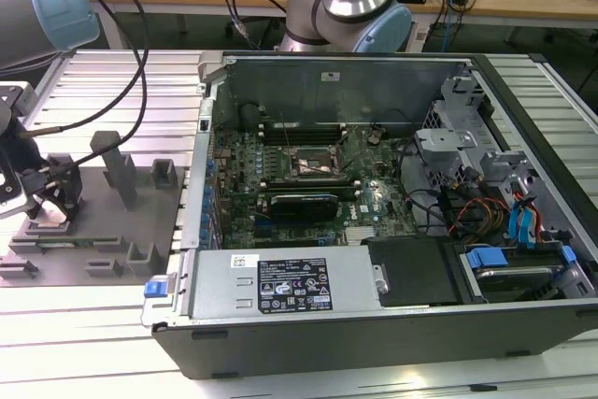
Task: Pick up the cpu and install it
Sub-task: 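Pick up the cpu and move it towards the insertion slot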
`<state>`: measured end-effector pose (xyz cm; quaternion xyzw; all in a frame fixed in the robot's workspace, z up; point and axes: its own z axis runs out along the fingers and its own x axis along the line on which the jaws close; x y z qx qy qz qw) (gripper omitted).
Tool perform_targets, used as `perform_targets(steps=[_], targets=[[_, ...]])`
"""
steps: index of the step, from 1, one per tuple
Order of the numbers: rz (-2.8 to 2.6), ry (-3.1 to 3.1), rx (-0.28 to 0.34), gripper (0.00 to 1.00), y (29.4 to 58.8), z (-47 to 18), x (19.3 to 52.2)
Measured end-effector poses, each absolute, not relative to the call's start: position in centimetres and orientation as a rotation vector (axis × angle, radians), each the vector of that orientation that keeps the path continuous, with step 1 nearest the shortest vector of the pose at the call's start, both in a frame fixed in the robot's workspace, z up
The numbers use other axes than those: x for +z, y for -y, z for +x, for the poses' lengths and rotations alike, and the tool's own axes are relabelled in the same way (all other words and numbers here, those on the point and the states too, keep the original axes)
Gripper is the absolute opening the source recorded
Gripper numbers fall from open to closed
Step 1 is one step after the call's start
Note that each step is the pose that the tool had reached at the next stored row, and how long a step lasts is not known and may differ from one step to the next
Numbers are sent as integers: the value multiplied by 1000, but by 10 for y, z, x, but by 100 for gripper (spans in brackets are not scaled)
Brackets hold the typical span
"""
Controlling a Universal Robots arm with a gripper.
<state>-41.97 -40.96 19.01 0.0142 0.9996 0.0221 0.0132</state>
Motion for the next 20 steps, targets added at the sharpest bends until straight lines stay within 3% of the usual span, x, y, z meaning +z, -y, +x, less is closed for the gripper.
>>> perform_targets(steps=[20], targets=[[44, -3115, 70, 55, 410, -420, 205]])
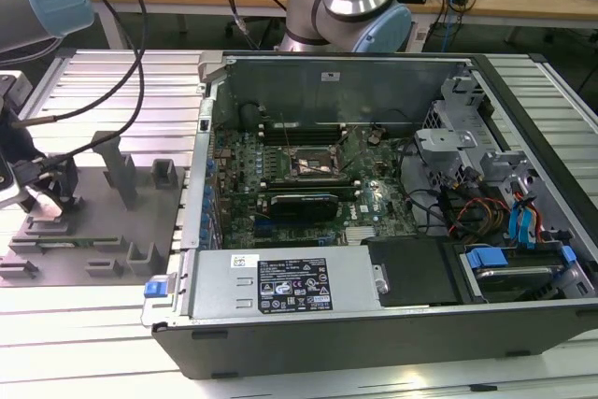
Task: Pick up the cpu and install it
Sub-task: 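Pick up the cpu and move it towards the insertion slot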
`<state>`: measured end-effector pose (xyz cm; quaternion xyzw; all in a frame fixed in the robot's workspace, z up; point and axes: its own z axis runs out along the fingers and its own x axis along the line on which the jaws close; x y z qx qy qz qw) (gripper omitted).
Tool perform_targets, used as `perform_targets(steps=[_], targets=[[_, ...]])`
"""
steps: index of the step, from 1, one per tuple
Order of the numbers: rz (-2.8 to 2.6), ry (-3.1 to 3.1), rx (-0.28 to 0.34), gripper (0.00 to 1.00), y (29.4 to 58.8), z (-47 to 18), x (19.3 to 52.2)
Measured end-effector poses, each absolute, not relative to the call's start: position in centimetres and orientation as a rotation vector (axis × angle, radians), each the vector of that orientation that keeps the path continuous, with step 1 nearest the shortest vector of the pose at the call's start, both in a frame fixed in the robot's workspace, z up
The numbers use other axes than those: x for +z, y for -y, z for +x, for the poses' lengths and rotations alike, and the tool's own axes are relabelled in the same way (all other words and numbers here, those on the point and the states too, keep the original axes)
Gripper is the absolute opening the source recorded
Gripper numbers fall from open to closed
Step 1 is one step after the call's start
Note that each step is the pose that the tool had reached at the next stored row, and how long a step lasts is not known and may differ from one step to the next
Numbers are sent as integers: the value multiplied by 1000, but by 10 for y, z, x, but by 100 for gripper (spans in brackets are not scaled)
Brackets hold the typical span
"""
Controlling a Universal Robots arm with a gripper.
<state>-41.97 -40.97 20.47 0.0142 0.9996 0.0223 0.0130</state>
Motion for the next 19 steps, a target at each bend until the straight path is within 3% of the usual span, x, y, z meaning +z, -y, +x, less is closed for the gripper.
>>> perform_targets(steps=[19], targets=[[44, -3114, 70, 55, 409, -420, 248]])
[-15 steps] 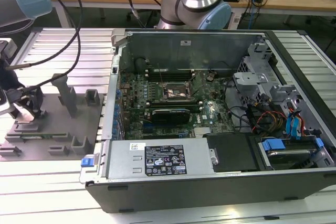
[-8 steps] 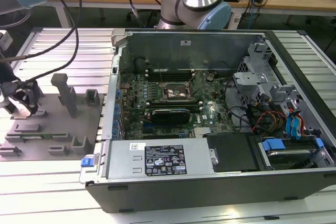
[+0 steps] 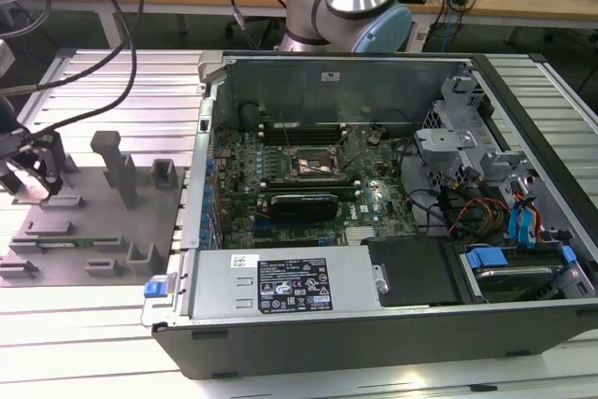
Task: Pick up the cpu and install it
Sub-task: 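Pick up the cpu and move it towards the insertion slot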
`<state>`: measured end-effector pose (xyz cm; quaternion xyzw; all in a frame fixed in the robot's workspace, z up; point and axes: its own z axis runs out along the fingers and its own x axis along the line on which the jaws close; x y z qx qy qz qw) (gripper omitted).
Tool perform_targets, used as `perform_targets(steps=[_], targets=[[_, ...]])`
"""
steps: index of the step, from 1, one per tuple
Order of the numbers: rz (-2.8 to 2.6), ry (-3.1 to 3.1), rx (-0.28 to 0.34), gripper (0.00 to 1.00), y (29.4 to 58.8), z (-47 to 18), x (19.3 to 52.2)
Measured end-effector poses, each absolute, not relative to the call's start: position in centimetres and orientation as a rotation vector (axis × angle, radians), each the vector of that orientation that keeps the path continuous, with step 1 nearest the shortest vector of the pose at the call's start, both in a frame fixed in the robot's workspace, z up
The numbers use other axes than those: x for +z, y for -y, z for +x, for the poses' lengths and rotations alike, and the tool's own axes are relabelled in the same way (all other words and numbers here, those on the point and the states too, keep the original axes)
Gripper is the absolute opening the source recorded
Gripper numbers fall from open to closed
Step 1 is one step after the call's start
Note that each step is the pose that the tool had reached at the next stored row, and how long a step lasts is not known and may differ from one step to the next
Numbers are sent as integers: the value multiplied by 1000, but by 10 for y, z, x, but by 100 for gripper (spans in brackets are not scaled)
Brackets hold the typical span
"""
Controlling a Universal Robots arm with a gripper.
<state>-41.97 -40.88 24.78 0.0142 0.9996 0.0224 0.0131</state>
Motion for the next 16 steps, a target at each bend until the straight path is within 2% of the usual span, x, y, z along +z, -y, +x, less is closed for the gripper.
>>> perform_targets(steps=[16], targets=[[44, -3114, 69, 55, 407, -420, 271]])
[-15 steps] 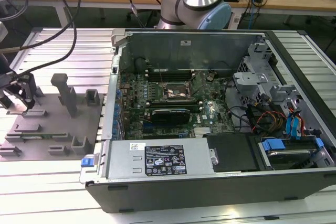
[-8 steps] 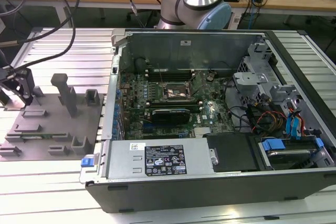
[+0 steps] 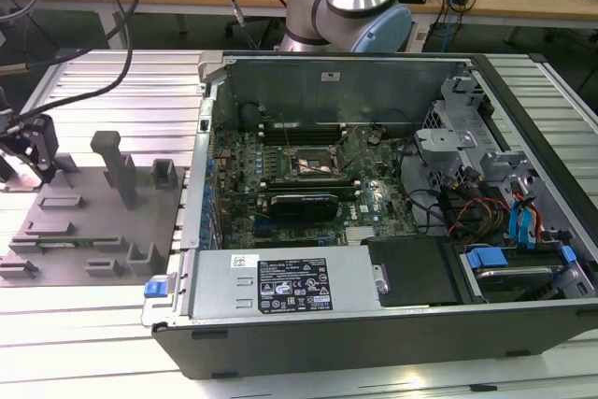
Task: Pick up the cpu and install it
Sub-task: 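Pick up the cpu and move it towards the insertion slot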
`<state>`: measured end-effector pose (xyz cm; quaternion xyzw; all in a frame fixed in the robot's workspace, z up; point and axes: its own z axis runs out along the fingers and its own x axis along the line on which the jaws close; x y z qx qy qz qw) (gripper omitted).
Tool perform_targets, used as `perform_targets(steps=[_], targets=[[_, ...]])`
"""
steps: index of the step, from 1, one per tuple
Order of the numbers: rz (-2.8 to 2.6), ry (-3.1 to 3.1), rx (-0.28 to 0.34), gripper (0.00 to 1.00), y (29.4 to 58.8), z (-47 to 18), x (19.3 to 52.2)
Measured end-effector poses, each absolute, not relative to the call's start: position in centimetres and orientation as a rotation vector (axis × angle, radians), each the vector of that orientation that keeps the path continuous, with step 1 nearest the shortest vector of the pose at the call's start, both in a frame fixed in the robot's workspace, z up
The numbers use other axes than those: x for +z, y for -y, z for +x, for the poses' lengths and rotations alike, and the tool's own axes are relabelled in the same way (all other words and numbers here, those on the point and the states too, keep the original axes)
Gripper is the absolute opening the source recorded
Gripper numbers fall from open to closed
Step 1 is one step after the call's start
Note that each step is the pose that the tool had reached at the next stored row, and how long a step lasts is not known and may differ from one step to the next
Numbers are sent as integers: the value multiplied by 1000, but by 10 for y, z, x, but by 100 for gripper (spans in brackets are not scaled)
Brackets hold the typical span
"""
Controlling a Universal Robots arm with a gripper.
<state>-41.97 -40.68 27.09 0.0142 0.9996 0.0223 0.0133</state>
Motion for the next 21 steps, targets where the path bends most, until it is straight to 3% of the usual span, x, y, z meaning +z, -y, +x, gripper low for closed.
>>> perform_targets(steps=[21], targets=[[44, -3113, 70, 55, 403, -420, 322]])
